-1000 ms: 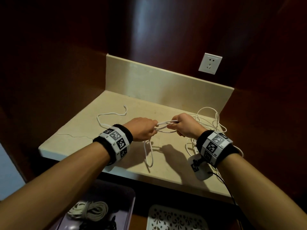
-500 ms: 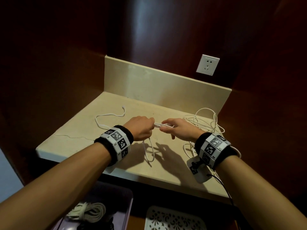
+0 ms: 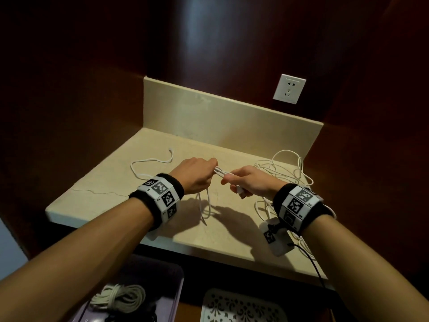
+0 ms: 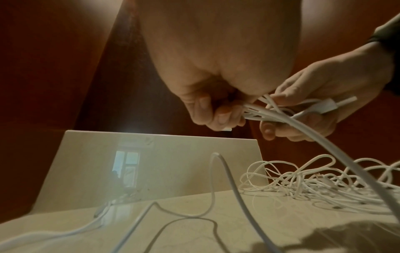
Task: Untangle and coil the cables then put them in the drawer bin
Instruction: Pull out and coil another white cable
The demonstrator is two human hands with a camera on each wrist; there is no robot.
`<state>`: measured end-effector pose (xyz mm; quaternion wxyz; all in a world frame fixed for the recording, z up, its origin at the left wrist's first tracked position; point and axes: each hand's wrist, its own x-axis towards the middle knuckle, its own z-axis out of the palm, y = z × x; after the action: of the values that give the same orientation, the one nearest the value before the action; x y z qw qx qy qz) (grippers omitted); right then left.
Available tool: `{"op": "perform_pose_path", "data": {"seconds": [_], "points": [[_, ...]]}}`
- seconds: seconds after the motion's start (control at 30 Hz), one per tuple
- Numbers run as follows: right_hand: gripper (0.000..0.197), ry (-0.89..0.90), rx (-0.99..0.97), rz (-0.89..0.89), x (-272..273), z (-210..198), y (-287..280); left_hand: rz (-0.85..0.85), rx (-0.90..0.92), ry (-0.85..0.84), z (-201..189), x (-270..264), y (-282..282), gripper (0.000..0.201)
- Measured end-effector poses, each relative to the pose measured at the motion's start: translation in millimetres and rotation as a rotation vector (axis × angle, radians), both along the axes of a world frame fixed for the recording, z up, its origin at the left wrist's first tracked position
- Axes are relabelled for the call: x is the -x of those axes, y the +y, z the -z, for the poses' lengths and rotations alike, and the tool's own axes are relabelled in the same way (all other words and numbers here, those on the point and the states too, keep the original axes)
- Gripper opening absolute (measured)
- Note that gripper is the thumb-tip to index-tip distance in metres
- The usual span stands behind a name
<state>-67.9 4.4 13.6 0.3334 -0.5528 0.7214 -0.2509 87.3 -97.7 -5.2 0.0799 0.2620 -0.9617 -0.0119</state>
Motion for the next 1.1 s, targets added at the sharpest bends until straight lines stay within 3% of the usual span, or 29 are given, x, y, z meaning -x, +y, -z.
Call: {"op": "perform_pose_path", "data": {"seconds": [0.17, 0.33, 0.4, 0.57, 0.73, 0.93, 1.1], "points": [[0.03, 0.172, 0.034, -0.002, 3, 2, -2, 0.0, -0.168, 0.151, 2, 2, -5, 0.025], [0.03, 0.31, 0.095, 0.026, 8, 5, -5, -0.011, -0.696, 0.429, -5, 3, -7, 0.042], [0.03, 0.377, 0.12, 0.025, 9, 6, -6, -0.021, -0.887, 0.474, -7, 3, -7, 0.036], [0.026, 0.495, 0.178, -0.003, 4, 10, -9, -0.021, -1.061, 0.557, -5, 5, -8, 0.021], [0.027, 0.417, 0.209, 0.01, 6, 18, -10, -0.062, -1.187, 0.641, -2, 3, -8, 0.025], [0.025, 0.291, 0.226, -0.001, 2, 26, -12, -0.095, -1.106, 0.64, 0, 4, -7, 0.022], [0.018, -0.12, 0.157, -0.03, -4, 35, -12, -0.069, -1.057, 0.643, 1, 2, -7, 0.027]]}}
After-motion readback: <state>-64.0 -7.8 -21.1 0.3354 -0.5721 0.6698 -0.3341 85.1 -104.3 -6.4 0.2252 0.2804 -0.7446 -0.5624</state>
